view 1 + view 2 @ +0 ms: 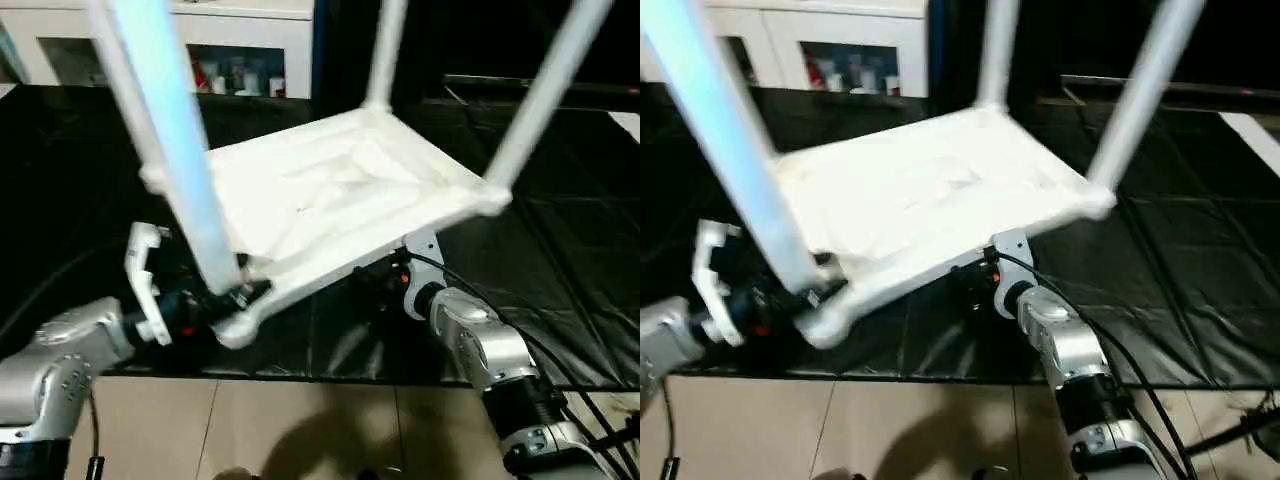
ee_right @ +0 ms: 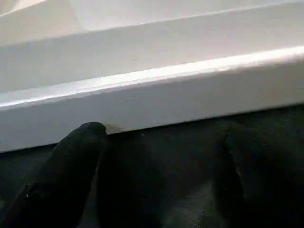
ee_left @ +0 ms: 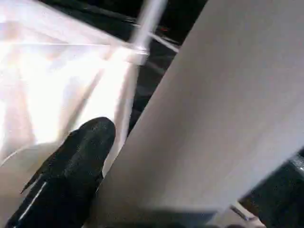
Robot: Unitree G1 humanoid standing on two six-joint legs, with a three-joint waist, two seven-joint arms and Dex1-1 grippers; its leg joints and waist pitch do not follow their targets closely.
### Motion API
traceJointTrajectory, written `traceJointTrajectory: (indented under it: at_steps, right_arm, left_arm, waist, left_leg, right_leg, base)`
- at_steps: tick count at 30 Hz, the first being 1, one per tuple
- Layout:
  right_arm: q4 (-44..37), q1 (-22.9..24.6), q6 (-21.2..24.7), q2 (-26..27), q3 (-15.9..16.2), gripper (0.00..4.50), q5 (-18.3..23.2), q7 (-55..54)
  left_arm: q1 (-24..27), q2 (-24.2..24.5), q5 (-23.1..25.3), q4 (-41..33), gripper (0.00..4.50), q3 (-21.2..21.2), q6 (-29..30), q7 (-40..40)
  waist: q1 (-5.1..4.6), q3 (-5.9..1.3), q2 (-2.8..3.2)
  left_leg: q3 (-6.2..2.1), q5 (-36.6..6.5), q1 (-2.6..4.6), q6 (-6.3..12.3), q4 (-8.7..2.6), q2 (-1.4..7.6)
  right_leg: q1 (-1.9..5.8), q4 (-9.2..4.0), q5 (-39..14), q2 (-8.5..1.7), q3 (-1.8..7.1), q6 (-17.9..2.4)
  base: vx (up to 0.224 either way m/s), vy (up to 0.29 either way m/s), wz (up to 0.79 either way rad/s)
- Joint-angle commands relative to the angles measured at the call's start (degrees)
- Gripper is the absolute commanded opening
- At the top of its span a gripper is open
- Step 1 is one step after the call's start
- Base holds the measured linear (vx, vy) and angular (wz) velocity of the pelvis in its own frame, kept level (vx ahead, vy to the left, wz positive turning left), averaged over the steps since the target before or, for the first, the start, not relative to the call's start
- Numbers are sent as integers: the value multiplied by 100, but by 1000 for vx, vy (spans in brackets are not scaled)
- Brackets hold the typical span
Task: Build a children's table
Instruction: Rotate table base
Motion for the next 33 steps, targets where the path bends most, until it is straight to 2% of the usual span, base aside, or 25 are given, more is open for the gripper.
traceJointTrajectory:
  at_steps: [1,2,3,5,9,11,12,13,14,15,16,17,18,20,21,23,25,26,29,33]
  right_arm:
    - [138,-110,-85,108,67,450,-20,-21]
    - [276,-170,-168,154,70,450,-48,-18]
    - [356,-202,-221,172,76,450,-66,-10]
    - [530,-281,-328,224,75,450,-125,8]
    - [699,-378,-403,281,69,450,-170,9]
    - [958,-527,-534,349,48,450,-208,-45]
    - [1052,-584,-588,383,31,450,-217,-78]
    - [1052,-584,-588,383,31,450,-217,-78]
    - [1156,-647,-674,417,20,450,-251,-138]
    - [1207,-674,-719,429,3,450,-269,-192]
    - [1235,-688,-743,432,-7,450,-283,-230]
    - [1347,-742,-836,436,-49,450,-345,-367]
    - [1360,-744,-851,431,-70,450,-348,-394]
    - [1396,-725,-916,384,-201,450,-356,-506]
    - [1390,-710,-922,367,-230,450,-351,-523]
    - [1426,-640,-1043,255,-334,450,-387,-638]
    - [1430,-614,-1075,217,-359,450,-393,-651]
    - [1339,-478,-1133,62,-464,450,-362,-624]
    - [1059,-274,-1139,-111,-619,450,-197,-401]
    - [642,-65,-1152,-255,-704,450,54,77]
  left_arm:
    - [73,-142,-257,-444,443,-433,172,-38]
    - [105,-325,-327,-669,443,-649,260,66]
    - [118,-404,-338,-752,443,-750,289,114]
    - [114,-597,-320,-859,443,-980,304,246]
    - [66,-839,-275,-912,443,-1250,278,380]
    - [-139,-1215,95,-683,443,-1518,38,626]
    - [-257,-1390,287,-495,443,-1566,-130,789]
    - [-257,-1390,287,-495,443,-1566,-130,789]
    - [-465,-1540,615,-143,443,-1603,-386,1026]
    - [-556,-1543,777,6,443,-1625,-476,1129]
    - [-609,-1543,873,100,443,-1629,-532,1197]
    - [-766,-1519,1163,391,443,-1629,-707,1450]
    - [-808,-1498,1223,479,443,-1590,-763,1525]
    - [-985,-1349,1408,844,443,-1341,-1016,1794]
    - [-1010,-1301,1414,890,443,-1279,-1057,1799]
    - [-1050,-1182,1454,938,443,-1132,-1138,1804]
    - [-1062,-1164,1457,954,443,-1084,-1161,1814]
    - [-1044,-1127,1422,900,443,-978,-1248,1741]
    - [-829,-973,1188,552,443,-1024,-1159,1268]
    - [-652,-651,1044,379,443,-1226,-1096,821]
  waist:
    - [8,-297,40]
    - [4,-302,34]
    - [-19,-309,37]
    - [-41,-316,24]
    - [-82,-333,0]
    - [-100,-338,4]
    - [-99,-342,-1]
    - [-90,-335,2]
    - [-100,-346,0]
    - [-88,-357,-4]
    - [-103,-366,-7]
    - [-100,-371,16]
    - [-103,-374,6]
    - [-89,-378,25]
    - [-79,-389,30]
    - [-81,-394,23]
    - [-74,-402,30]
    - [-57,-420,44]
    - [-5,-440,34]
    - [51,-444,47]
  left_leg:
    - [-17,-1790,-11,-123,-489,64]
    - [-15,-1765,-11,-115,-486,57]
    - [-21,-1687,-41,-116,-487,61]
    - [-4,-1671,-21,-84,-471,51]
    - [5,-1517,-51,-19,-451,39]
    - [0,-1495,-58,-13,-446,42]
    - [18,-1526,-20,7,-432,40]
    - [22,-1547,-11,13,-425,36]
    - [7,-1485,-60,16,-432,34]
    - [14,-1475,-33,27,-423,29]
    - [7,-1438,-49,27,-422,29]
    - [5,-1449,-33,24,-415,23]
    - [5,-1421,-33,22,-412,16]
    - [10,-1382,-26,21,-410,26]
    - [10,-1366,-12,22,-406,22]
    - [3,-1325,-33,8,-412,29]
    - [17,-1309,5,-4,-397,34]
    - [26,-1243,9,10,-386,34]
    - [38,-1125,1,95,-373,43]
    - [43,-1088,9,207,-376,49]
  right_leg:
    - [268,-462,-2486,-303,249,-718]
    - [267,-471,-2494,-303,251,-708]
    - [288,-447,-2384,-298,251,-732]
    - [267,-458,-2322,-280,253,-755]
    - [294,-447,-2164,-271,252,-794]
    - [301,-448,-2156,-269,246,-803]
    - [269,-478,-2191,-258,250,-791]
    - [261,-489,-2225,-264,250,-787]
    - [310,-471,-2192,-269,245,-768]
    - [288,-485,-2181,-258,245,-721]
    - [311,-463,-2124,-265,244,-735]
    - [294,-480,-2137,-256,235,-705]
    - [307,-475,-2129,-255,235,-699]
    - [296,-468,-2042,-262,237,-762]
    - [298,-453,-1956,-250,238,-789]
    - [321,-424,-1817,-257,233,-847]
    - [297,-412,-1731,-245,236,-899]
    - [302,-387,-1512,-245,242,-980]
    - [322,-342,-1161,-244,249,-1112]
    - [325,-334,-1032,-246,245,-1212]
  base:
    - [0,0,0]
    - [0,0,0]
    - [0,0,0]
    - [0,0,0]
    - [0,0,0]
    - [0,0,0]
    - [0,0,0]
    - [0,0,0]
    - [0,0,0]
    - [0,0,0]
    - [0,0,0]
    - [0,0,0]
    - [0,0,0]
    - [0,0,0]
    - [0,0,0]
    - [0,0,0]
    - [0,0,0]
    - [0,0,0]
    - [0,0,0]
    - [0,0,0]
